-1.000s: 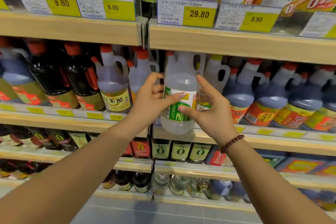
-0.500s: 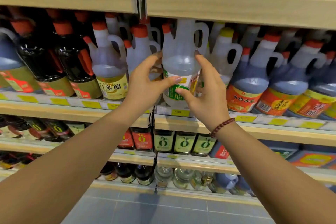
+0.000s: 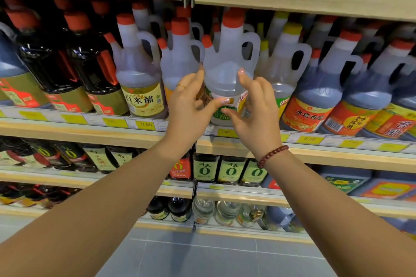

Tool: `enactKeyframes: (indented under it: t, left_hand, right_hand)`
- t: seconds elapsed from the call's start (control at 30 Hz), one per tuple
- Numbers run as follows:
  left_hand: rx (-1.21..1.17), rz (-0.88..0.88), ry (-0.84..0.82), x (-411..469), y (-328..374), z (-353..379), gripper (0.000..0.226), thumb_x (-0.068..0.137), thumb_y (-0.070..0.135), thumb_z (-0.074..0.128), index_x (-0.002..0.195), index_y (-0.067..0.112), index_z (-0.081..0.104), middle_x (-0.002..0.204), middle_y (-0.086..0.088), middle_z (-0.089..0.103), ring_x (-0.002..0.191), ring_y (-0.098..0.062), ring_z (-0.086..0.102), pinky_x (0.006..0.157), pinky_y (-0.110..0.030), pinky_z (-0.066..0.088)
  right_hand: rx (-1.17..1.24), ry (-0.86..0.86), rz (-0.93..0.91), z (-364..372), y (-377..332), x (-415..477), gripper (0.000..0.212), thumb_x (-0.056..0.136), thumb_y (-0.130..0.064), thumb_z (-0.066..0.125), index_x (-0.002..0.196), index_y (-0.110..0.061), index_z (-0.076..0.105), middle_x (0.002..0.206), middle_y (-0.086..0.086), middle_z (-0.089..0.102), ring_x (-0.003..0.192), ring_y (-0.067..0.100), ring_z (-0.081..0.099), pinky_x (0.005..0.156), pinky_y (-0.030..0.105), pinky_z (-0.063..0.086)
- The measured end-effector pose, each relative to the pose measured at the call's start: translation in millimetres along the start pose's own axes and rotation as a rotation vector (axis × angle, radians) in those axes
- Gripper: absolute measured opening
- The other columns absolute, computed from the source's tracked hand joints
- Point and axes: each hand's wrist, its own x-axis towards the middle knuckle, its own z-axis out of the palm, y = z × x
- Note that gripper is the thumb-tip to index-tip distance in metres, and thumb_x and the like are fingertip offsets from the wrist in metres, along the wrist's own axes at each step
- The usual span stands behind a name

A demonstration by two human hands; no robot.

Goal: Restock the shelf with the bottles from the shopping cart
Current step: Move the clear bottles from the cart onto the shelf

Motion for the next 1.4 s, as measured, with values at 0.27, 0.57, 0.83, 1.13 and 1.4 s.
enactKeyframes:
  t: [0.27, 0.57, 0.83, 1.13, 1.4]
  left_hand:
    - [-0.027, 0.017, 0.111, -9, -14, 15, 0.075, 0.079, 0.025, 0.073, 0.143, 0.01, 0.036, 0.112, 0.026, 0.045, 0.097, -0.015, 0.056, 0.077, -0.046, 0.057]
    - [0.21, 0.101, 0.127, -4, -13, 20, 0.056, 0.081, 0.023, 0.069, 0.133, 0.009, 0.051, 0.086, -0.01, 0.061, 0.088, -0.012, 0.039, 0.082, -0.01, 0.035]
    - [0.28, 0.086, 0.08, 2, -9, 22, 0.059, 0.086, 0.019, 0.065, 0.14, 0.014, 0.042, 0.105, -0.012, 0.061, 0.105, -0.028, 0.05, 0.087, -0.011, 0.027]
    - [0.195, 0.066, 0.028, -4, -14, 21, 0.056, 0.083, 0.004, 0.066, 0.136, 0.009, 0.047, 0.134, -0.014, 0.04, 0.098, -0.041, 0.057, 0.073, 0.0, 0.04]
    - [0.399, 0.062, -0.173, 10, 8, -14, 0.055, 0.084, 0.012, 0.067, 0.136, 0.015, 0.047, 0.108, -0.003, 0.046, 0.092, -0.013, 0.046, 0.083, -0.027, 0.046]
  right_hand:
    - [0.035, -0.049, 0.075, -5, -7, 3, 0.063, 0.078, -0.011, 0.073, 0.133, -0.012, 0.043, 0.106, -0.003, 0.035, 0.082, 0.008, 0.037, 0.07, 0.003, 0.034]
    - [-0.082, -0.15, 0.181, -6, -23, 12, 0.056, 0.08, -0.01, 0.069, 0.129, -0.012, 0.042, 0.123, 0.006, 0.051, 0.117, 0.024, 0.045, 0.087, 0.023, 0.035]
    - [-0.139, -0.153, 0.265, 0, -31, 24, 0.05, 0.079, -0.005, 0.064, 0.122, -0.011, 0.039, 0.112, 0.012, 0.054, 0.108, 0.028, 0.043, 0.078, 0.032, 0.042]
    - [-0.126, -0.189, 0.311, 2, -29, 14, 0.053, 0.081, -0.006, 0.066, 0.126, -0.011, 0.039, 0.123, 0.011, 0.05, 0.114, 0.029, 0.041, 0.088, 0.033, 0.04]
    - [-0.185, -0.273, 0.279, -43, -27, 44, 0.045, 0.081, -0.022, 0.07, 0.122, -0.015, 0.055, 0.107, 0.01, 0.062, 0.095, 0.024, 0.061, 0.088, 0.037, 0.051]
